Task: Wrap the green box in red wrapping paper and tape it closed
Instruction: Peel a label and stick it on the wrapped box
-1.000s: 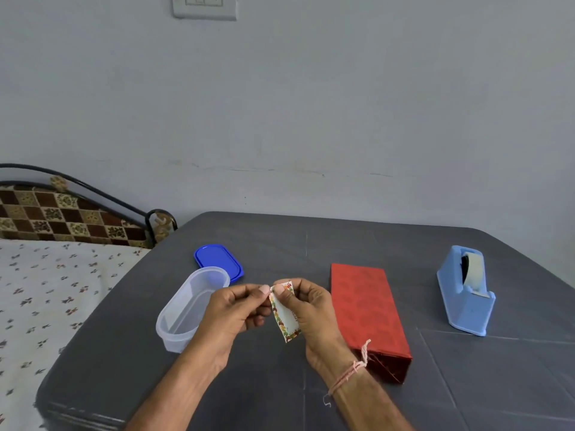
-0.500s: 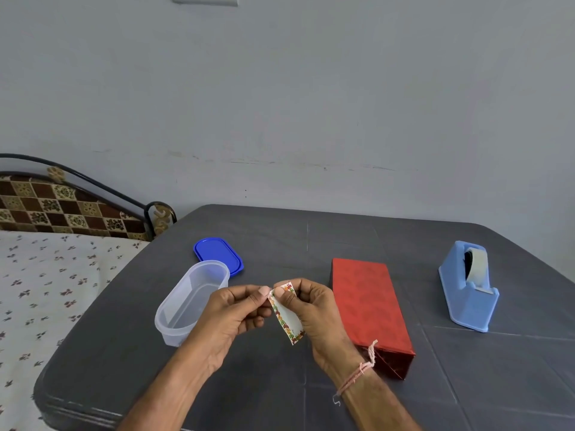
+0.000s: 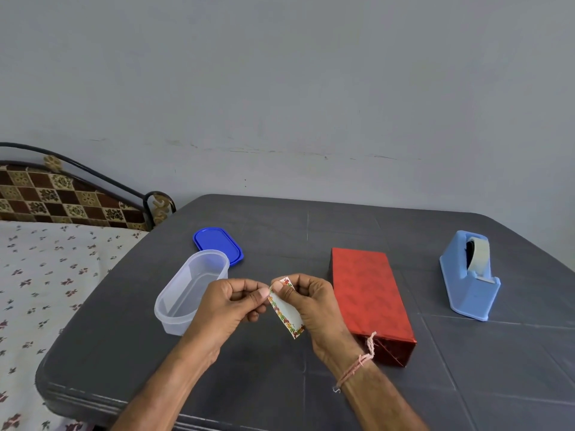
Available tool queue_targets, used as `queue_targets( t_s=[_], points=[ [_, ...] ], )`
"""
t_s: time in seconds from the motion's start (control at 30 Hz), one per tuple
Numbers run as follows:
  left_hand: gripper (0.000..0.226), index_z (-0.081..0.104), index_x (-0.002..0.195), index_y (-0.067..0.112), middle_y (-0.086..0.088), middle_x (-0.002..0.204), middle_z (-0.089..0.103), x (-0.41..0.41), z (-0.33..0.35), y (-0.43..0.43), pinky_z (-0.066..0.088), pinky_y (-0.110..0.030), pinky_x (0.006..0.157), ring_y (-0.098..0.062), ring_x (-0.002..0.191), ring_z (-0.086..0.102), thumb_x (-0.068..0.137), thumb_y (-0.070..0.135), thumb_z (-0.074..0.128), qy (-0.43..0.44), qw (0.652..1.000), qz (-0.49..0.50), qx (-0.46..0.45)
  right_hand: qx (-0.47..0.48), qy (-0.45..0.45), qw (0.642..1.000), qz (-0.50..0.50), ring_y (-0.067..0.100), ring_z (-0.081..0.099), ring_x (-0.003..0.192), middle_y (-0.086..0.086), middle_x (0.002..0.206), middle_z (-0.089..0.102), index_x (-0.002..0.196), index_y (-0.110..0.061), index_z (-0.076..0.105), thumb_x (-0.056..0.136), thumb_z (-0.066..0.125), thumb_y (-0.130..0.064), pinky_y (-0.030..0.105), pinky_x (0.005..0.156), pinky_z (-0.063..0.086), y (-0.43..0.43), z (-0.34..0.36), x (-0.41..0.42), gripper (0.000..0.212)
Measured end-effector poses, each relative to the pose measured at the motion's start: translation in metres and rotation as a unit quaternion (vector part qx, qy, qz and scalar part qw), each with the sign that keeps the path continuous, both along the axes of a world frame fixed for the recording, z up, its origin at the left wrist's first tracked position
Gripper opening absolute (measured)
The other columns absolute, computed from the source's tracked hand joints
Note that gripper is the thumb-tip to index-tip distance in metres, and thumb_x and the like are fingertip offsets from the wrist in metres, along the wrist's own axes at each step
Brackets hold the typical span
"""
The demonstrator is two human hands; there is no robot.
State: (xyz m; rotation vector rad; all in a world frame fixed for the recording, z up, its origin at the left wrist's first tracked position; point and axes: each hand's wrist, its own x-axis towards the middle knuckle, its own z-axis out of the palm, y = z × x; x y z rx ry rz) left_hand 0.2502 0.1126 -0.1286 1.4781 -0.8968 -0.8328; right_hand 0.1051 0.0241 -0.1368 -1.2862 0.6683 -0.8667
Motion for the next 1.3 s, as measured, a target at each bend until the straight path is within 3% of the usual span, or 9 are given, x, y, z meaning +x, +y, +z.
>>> queue_targets(
  t_s=[0.23,0.37,0.5,0.83,1.2,1.3],
  points=[
    [0.007,0.081,0.09,0.019,-0.001,0.077,0.078,0.001,0.001,0.001,0.058,-0.023,0.068,-0.019,0.077,0.074,0.092,0.015,0.076,-0.141,0.99,-0.003,-0.001,-0.005,0.019,1.0,-0.005,0.016,0.07,0.072,0.019,0.089,0.077,0.096,0.0,0.077,0.088,0.077,-0.013,0.023,0.065,0.055,-0.001,-0.002,0.0,0.015],
    [0.01,0.078,0.085,0.024,0.013,0.07,0.073,-0.002,0.0,0.001,0.052,-0.016,0.061,-0.005,0.069,0.069,0.093,0.019,0.074,-0.256,0.967,0.015,-0.009,-0.008,0.024,1.0,-0.002,0.016,0.072,0.074,0.016,0.088,0.078,0.096,-0.001,0.078,0.089,0.077,-0.014,0.023,0.067,0.056,0.001,-0.001,-0.001,0.015],
    [0.008,0.076,0.088,0.022,0.013,0.07,0.071,-0.006,-0.001,0.001,0.051,-0.012,0.062,-0.001,0.073,0.068,0.093,0.018,0.073,-0.311,0.95,0.028,-0.008,-0.018,0.033,0.999,-0.001,0.018,0.072,0.075,0.015,0.087,0.078,0.096,-0.002,0.078,0.089,0.077,-0.017,0.025,0.067,0.056,0.002,-0.002,-0.002,0.016],
    [0.004,0.074,0.09,0.026,0.014,0.075,0.072,-0.003,-0.008,0.001,0.057,-0.016,0.067,-0.005,0.076,0.071,0.094,0.025,0.072,-0.349,0.937,0.014,0.0,-0.045,0.072,0.996,-0.008,0.018,0.074,0.077,0.007,0.085,0.079,0.092,-0.009,0.081,0.089,0.077,-0.019,0.026,0.069,0.057,0.001,-0.004,-0.002,0.011],
    [0.008,0.074,0.09,0.024,0.015,0.067,0.067,-0.005,-0.008,0.004,0.048,-0.012,0.059,-0.002,0.07,0.067,0.096,0.024,0.069,-0.355,0.935,0.013,-0.009,-0.058,0.086,0.994,-0.021,0.021,0.075,0.079,0.006,0.083,0.079,0.091,-0.011,0.081,0.09,0.077,-0.018,0.029,0.071,0.06,0.0,-0.007,-0.001,0.009],
    [0.013,0.075,0.089,0.025,0.014,0.075,0.074,-0.004,-0.01,0.005,0.055,-0.015,0.067,-0.006,0.077,0.072,0.096,0.017,0.068,-0.327,0.945,0.023,-0.008,-0.065,0.092,0.993,-0.041,0.018,0.074,0.077,0.004,0.081,0.079,0.088,-0.012,0.081,0.089,0.078,-0.02,0.032,0.072,0.06,-0.004,-0.008,-0.002,0.008]
  ],
)
